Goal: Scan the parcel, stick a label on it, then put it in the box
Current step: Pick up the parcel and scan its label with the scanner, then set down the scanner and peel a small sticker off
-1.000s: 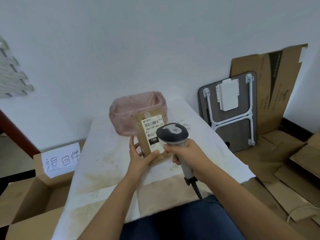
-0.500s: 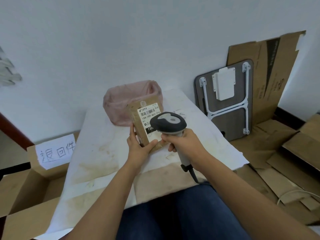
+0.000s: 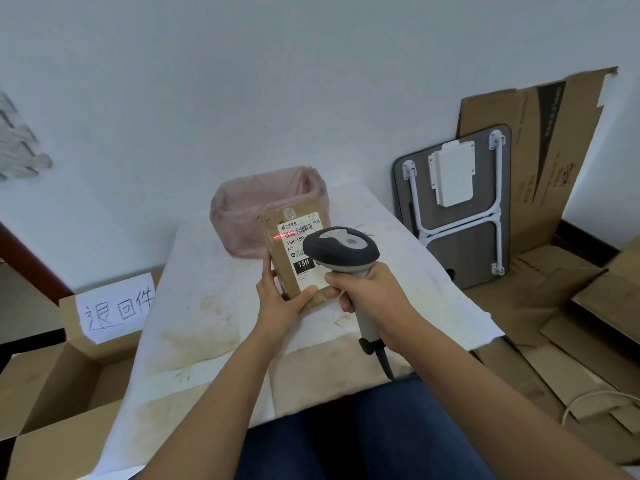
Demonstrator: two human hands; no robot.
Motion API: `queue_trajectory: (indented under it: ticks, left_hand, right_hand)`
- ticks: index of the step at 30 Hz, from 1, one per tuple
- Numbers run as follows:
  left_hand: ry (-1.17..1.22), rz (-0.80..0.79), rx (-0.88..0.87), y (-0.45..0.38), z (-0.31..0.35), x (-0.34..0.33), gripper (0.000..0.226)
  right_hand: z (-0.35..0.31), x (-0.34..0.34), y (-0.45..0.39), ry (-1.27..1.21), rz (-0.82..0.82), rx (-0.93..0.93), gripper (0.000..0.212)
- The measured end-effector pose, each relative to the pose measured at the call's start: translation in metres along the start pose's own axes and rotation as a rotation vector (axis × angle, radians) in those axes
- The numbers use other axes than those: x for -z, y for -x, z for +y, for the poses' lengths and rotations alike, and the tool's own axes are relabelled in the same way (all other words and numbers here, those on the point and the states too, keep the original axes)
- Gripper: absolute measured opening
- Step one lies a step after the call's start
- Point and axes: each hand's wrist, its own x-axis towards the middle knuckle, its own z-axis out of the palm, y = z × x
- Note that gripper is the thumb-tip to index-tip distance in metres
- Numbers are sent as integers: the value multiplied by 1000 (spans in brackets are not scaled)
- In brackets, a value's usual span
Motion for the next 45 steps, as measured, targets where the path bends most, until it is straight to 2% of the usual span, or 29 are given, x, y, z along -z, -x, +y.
queue_trajectory:
  ticks: [8, 14, 17, 20, 23, 26, 29, 40, 45]
  left_hand:
    - [0, 0, 7, -1, 1, 0, 110]
    - [10, 6, 4, 2, 4, 0, 110]
    - [17, 4, 9, 2, 6, 0, 110]
    - [24, -3, 7, 3, 7, 0, 110]
    - [33, -13, 10, 3, 7, 0, 109]
    - [33, -16, 12, 3, 7, 0, 109]
    - [21, -15, 33, 2, 6, 0, 109]
    - [-14, -19, 79, 3, 11, 1, 110]
    - [-37, -9, 91, 3, 15, 2, 109]
  right_hand:
    - [1, -1, -2, 10, -1, 31, 27]
    - [2, 0, -4, 61, 19, 3, 15]
    - [4, 3, -7, 125, 36, 10, 18]
    - [6, 13, -15, 327, 105, 52, 24]
    - [19, 28, -29, 637, 152, 129, 34]
    - [40, 44, -39, 988, 117, 122, 35]
    - [58, 58, -45, 1155, 42, 42, 36]
    - [81, 68, -58, 1135, -5, -46, 40]
    - [75, 72, -57, 1135, -135, -157, 59]
